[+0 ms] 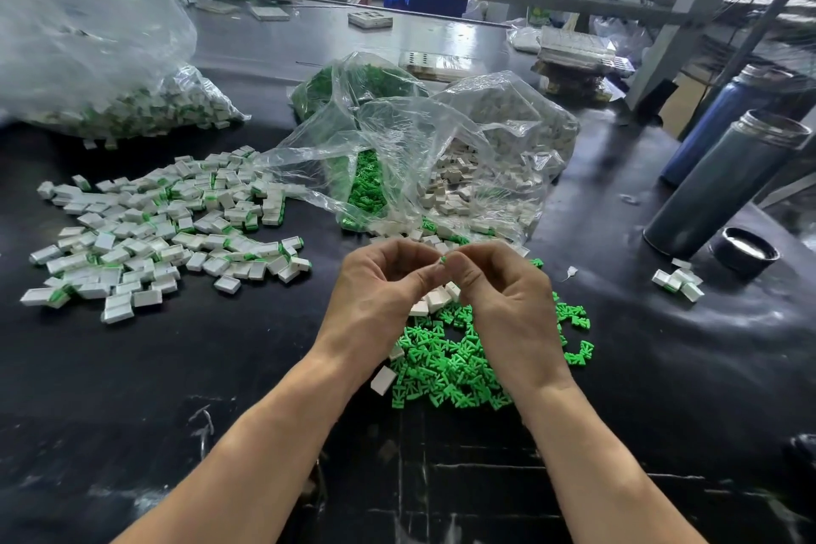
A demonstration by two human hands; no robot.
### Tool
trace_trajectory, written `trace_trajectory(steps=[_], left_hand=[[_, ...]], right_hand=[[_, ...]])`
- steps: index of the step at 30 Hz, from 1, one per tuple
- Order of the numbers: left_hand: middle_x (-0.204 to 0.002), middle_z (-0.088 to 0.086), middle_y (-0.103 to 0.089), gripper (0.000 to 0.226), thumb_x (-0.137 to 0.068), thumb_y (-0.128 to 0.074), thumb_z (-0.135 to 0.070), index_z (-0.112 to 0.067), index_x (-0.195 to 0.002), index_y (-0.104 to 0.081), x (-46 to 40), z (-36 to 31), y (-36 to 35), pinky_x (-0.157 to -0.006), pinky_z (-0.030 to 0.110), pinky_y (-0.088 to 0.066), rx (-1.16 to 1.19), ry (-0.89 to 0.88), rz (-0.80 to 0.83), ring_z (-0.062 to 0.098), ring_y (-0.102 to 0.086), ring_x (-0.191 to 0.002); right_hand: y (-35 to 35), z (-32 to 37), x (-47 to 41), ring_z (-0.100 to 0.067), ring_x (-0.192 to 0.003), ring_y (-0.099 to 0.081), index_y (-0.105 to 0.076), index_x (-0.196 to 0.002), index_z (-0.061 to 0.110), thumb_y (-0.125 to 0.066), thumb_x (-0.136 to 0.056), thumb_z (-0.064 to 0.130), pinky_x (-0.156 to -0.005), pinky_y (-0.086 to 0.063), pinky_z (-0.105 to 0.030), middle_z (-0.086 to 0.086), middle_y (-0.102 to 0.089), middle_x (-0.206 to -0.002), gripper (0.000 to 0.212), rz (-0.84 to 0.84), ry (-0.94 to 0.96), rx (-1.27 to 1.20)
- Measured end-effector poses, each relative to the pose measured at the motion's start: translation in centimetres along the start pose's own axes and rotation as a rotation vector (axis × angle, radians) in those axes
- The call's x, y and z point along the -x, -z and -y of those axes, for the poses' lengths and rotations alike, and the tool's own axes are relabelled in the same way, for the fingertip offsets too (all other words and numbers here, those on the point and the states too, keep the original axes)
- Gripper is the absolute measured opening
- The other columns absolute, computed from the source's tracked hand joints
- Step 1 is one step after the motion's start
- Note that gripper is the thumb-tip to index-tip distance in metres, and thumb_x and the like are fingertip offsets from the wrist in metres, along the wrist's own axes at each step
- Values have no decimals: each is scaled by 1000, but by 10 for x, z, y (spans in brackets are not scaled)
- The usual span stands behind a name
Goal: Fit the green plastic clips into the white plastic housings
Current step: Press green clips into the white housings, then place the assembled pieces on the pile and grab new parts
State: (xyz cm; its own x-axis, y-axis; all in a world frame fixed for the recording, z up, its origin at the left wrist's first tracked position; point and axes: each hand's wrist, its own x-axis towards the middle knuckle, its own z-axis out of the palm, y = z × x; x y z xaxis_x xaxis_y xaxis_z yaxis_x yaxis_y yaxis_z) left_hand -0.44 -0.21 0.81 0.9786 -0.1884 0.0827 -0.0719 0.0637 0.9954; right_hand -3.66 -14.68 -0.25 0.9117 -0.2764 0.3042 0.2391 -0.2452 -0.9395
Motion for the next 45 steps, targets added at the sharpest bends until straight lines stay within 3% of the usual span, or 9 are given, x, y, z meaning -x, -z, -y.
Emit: trace_trajectory(steps=[12, 17, 22, 26, 30, 33, 37, 41, 45], left_hand=[[-79, -4, -75, 8, -88, -79, -13, -18, -93, -75, -2, 0, 2, -62, 13, -50, -105, 14, 36, 1, -67, -70], [-81, -7, -73, 13, -92, -76, -19, -32, -93, -74, -8, 3, 21, -57, 14, -53, -396, 45, 23, 8, -70, -69], [-81, -18, -69, 9, -91, -76, -24, -33, -92, -72, -19, 4, 52, -65, 15, -53, -771, 3, -189, -1, -66, -72], [-98, -1, -75, 10, -89, -76, -20, -25, -97, -76, -29, 3, 75, -89, 40, -56, -965, -30, -423, 22, -69, -95], [-110, 11, -71, 17, -89, -74, -13, -21, -103, -77, -33, 4, 89, -94, 46, -52, -1071, -27, -553, 34, -65, -104], [-119, 16, -64, 29, -88, -69, -4, -19, -111, -75, -34, 5, 94, -96, 47, -51, -1093, 3, -582, 38, -60, -109], [-116, 12, -66, 21, -90, -69, -7, -18, -108, -74, -34, 6, 85, -96, 40, -49, -1021, -65, -503, 31, -62, -107], [-91, -10, -69, 9, -91, -76, -18, -24, -97, -74, -27, 7, 56, -67, 13, -45, -851, -76, -264, -3, -60, -76], [-92, -11, -68, 6, -90, -77, -29, -28, -95, -74, -22, 15, 36, -84, 30, -55, -876, -97, -166, 8, -63, -81]], right_hand=[[-5, 1, 1, 3, -56, -57, -71, -87, 21, -69, -99, 24, -47, -45, -12, 9, -68, -71, 13, -58, -82, 61], [-4, -4, 1, 4, -53, -54, -72, -86, 20, -70, -99, 23, -44, -42, -9, 11, -63, -68, 13, -76, -112, 78], [-4, -6, 1, 2, -62, -60, -71, -81, 23, -73, -97, 27, -52, -44, -9, 11, -71, -74, 16, -60, -120, 143], [-2, -6, 1, 0, -63, -62, -71, -80, 24, -73, -96, 28, -50, -44, -9, 9, -70, -72, 17, -66, -118, 211], [0, -6, 2, 4, -60, -62, -71, -83, 26, -72, -97, 30, -49, -43, -10, 12, -67, -69, 15, -57, -133, 299], [3, -7, 1, -3, -71, -64, -71, -88, 28, -70, -98, 30, -64, -53, -24, 13, -68, -77, 10, -61, -147, 378], [4, -7, -1, -9, -82, -65, -72, -95, 28, -70, -98, 29, -77, -57, -37, 13, -70, -86, 4, -65, -154, 450], [5, -7, -3, -12, -85, -64, -72, -94, 30, -70, -97, 30, -76, -53, -33, 13, -70, -90, 3, -65, -154, 587], [9, -5, -5, -13, -88, -56, -72, -98, 33, -70, -96, 35, -76, -37, -28, 10, -69, -103, 3, -67, -188, 782]])
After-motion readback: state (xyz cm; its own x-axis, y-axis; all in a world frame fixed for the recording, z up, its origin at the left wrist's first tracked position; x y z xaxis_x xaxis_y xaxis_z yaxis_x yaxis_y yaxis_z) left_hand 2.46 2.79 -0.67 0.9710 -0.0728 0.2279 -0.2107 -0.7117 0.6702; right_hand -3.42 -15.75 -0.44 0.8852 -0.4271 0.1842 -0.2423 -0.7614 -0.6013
